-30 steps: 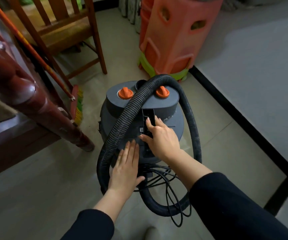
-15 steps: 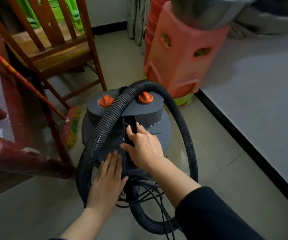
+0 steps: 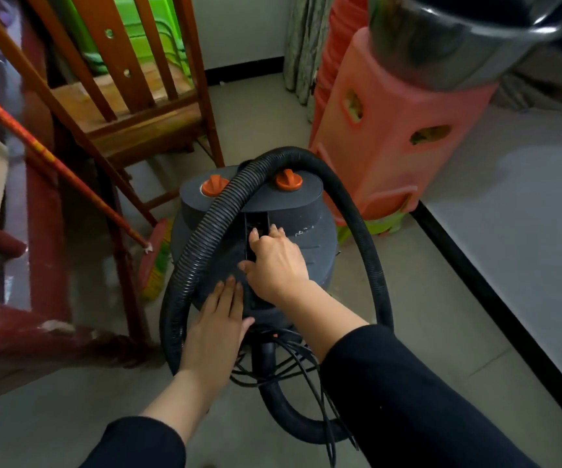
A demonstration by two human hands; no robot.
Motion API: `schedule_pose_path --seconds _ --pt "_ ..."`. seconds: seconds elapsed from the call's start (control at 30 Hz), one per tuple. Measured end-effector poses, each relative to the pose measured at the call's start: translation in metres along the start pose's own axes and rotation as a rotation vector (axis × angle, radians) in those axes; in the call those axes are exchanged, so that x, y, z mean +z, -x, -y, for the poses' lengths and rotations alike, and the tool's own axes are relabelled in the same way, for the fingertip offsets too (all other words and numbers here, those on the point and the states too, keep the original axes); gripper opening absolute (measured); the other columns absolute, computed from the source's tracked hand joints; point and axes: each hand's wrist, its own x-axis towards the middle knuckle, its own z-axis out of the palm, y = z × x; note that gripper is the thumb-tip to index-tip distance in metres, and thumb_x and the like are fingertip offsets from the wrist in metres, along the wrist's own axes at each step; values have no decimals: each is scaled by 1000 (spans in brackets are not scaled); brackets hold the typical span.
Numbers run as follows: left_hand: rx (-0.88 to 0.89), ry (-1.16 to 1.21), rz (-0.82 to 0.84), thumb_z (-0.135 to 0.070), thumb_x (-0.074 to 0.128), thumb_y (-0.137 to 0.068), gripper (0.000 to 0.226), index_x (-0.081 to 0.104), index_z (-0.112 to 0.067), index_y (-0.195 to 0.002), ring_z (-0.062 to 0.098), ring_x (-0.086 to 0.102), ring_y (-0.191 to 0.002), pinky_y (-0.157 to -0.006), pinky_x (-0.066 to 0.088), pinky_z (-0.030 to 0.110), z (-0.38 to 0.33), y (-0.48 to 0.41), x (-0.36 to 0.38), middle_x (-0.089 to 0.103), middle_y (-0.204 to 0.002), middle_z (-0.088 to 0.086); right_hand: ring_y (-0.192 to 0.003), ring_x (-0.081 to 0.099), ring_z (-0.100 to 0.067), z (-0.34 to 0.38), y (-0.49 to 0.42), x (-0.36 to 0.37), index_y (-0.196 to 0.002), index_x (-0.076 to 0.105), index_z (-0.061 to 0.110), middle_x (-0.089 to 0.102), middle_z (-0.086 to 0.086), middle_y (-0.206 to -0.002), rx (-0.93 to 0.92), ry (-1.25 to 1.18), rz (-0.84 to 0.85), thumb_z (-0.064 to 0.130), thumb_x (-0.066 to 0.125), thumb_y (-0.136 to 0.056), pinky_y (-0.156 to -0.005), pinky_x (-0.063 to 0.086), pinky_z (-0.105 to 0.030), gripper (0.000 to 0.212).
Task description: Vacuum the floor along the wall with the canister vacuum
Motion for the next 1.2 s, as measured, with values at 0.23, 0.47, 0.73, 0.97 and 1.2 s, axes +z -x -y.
schedule_pose_path --seconds 0.23,0.47,0.73,0.97,1.2 --pt "-35 34 136 -44 90 -55 73 72 3 -107 27 70 -91 -49 54 30 -4 -47 -4 71 -107 17 -149 9 -32 -14 -34 -27 -154 22 14 11 -21 -160 -17 7 51 29 52 -99 -115 26 -44 65" --pt "20 54 172 -44 89 -57 68 72 0 -107 26 68 -88 -50 53 28 -11 -87 -5 71 -104 15 -150 10 -26 -31 -61 -58 -154 22 19 13 -14 -162 -31 100 111 31 51 -99 -113 26 -43 63" --pt "23 45 181 -41 91 -56 67 73 0 -106 29 68 -88 -54 55 29 -10 -110 -3 71 -103 17 -150 8 -26 -48 -81 -71 -155 18 29 8 -2 -164 -63 114 154 42 49 -99 -113 24 -49 65" --pt "45 57 236 -48 90 -55 67 75 -12 -109 19 67 -96 -55 53 23 -9 -109 -6 71 -111 7 -150 11 -23 -55 -65 -52 -154 22 36 14 3 -163 -42 -67 32 42 47 -100 -115 26 -47 60" --pt "60 194 273 -36 28 -106 58 5 -15 -156 21 12 -146 -108 33 25 -3 -105 -28 4 -163 3 -122 55 -4 -51 -29 -91 -141 51 23 59 5 -136 127 -843 -145 34 64 -93 -107 44 -29 51"
